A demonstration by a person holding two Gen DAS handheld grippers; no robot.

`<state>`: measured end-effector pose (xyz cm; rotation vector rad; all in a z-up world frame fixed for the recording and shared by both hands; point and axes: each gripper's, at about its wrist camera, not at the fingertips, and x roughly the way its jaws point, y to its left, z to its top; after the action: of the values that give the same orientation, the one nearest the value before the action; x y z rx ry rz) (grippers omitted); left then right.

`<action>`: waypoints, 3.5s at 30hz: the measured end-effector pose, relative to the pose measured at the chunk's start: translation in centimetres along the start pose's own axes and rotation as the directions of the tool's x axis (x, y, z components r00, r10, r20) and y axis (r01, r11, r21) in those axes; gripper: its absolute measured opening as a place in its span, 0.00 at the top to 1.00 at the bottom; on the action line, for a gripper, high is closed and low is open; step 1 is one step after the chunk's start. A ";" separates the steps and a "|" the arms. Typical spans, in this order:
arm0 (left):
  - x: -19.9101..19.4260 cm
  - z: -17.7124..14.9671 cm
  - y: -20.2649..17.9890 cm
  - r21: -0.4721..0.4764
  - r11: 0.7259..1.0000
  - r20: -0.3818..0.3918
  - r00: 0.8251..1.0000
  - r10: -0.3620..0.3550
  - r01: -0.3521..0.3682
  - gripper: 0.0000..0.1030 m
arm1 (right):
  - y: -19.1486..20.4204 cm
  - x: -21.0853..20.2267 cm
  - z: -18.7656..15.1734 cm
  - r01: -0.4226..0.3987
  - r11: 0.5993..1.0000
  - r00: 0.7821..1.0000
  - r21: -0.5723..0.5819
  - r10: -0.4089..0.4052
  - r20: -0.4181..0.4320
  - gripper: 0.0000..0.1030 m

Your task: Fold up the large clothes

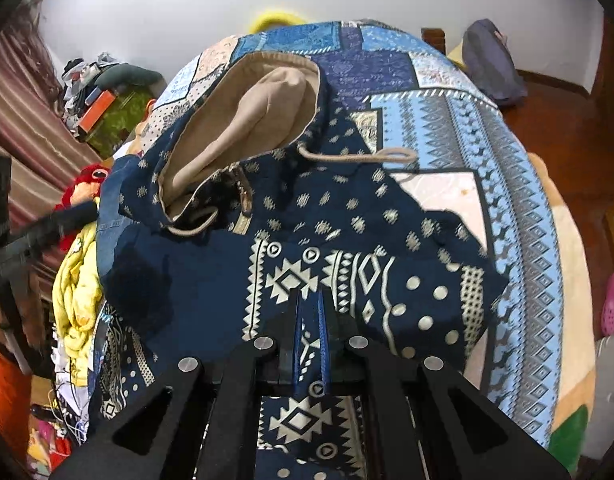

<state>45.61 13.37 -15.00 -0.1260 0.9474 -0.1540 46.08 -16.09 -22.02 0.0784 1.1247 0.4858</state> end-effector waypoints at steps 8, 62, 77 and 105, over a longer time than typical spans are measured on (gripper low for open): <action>6.5 7.2 -0.4 0.006 0.999 -0.018 0.999 0.038 -0.038 0.33 | -0.2 -0.4 1.1 0.031 0.998 0.998 -0.051 -0.028 0.063 0.96; -1.7 -8.7 -4.9 0.168 0.984 -0.083 0.996 -0.046 0.059 0.39 | 3.7 -8.2 -7.7 0.092 0.991 0.993 -0.093 -0.084 0.087 0.96; 8.8 -0.1 -1.6 -0.018 0.990 -0.099 0.985 0.140 -0.143 0.85 | -0.6 -6.8 -8.3 0.095 0.995 0.994 -0.019 -0.094 0.057 0.96; 1.4 -15.0 -25.6 0.554 0.799 -0.194 0.970 -0.149 0.234 0.95 | -3.0 -14.8 -11.2 0.095 0.992 0.977 0.085 -0.109 0.182 0.96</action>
<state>32.25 -12.63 -20.28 0.3579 0.9909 -0.6415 32.24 -26.92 -15.34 0.1293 0.9585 0.3362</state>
